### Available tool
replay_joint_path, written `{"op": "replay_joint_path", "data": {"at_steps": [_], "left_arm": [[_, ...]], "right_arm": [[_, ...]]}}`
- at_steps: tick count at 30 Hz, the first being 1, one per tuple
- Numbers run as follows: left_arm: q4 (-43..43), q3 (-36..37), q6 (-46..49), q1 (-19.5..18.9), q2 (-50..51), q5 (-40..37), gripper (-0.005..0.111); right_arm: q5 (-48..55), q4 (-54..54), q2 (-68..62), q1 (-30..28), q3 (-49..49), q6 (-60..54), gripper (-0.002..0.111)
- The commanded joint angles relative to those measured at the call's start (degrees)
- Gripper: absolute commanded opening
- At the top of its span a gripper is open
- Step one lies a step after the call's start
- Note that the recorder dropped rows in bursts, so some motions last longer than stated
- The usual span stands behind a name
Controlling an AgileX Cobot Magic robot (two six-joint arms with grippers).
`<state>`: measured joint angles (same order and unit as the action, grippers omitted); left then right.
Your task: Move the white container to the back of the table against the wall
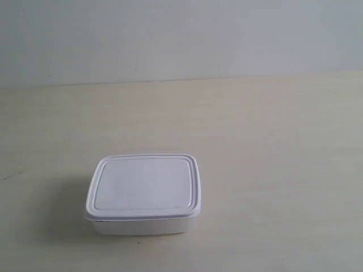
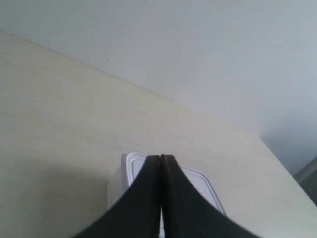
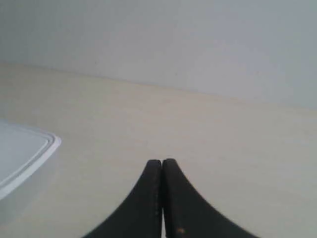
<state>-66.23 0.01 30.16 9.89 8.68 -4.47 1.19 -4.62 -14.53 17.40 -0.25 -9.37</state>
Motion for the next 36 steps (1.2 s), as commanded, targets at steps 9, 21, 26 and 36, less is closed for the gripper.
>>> {"op": "replay_joint_path", "data": {"at_steps": [9,21,26,36], "left_arm": [[-3.68,-0.01,-1.93,-0.08,0.33,1.17,0.000],[7.56,-24.70,-1.80,-0.08,27.31,-10.47,0.000],[23.09,-44.21,-8.18,-0.08,45.57,-27.41,0.000],[38.57,-50.74,-21.74,-0.08,49.10,-42.17,0.000]], "right_arm": [[-15.87,-2.61,0.43,-0.05,0.25,16.00,0.000],[17.91,-5.59,-12.55,-0.05,-23.24,22.62,0.000],[41.66,1.72,-32.21,-0.05,-47.22,27.01,0.000],[55.75,-14.16,-55.86,-0.05,-67.54,13.81,0.000]]}}
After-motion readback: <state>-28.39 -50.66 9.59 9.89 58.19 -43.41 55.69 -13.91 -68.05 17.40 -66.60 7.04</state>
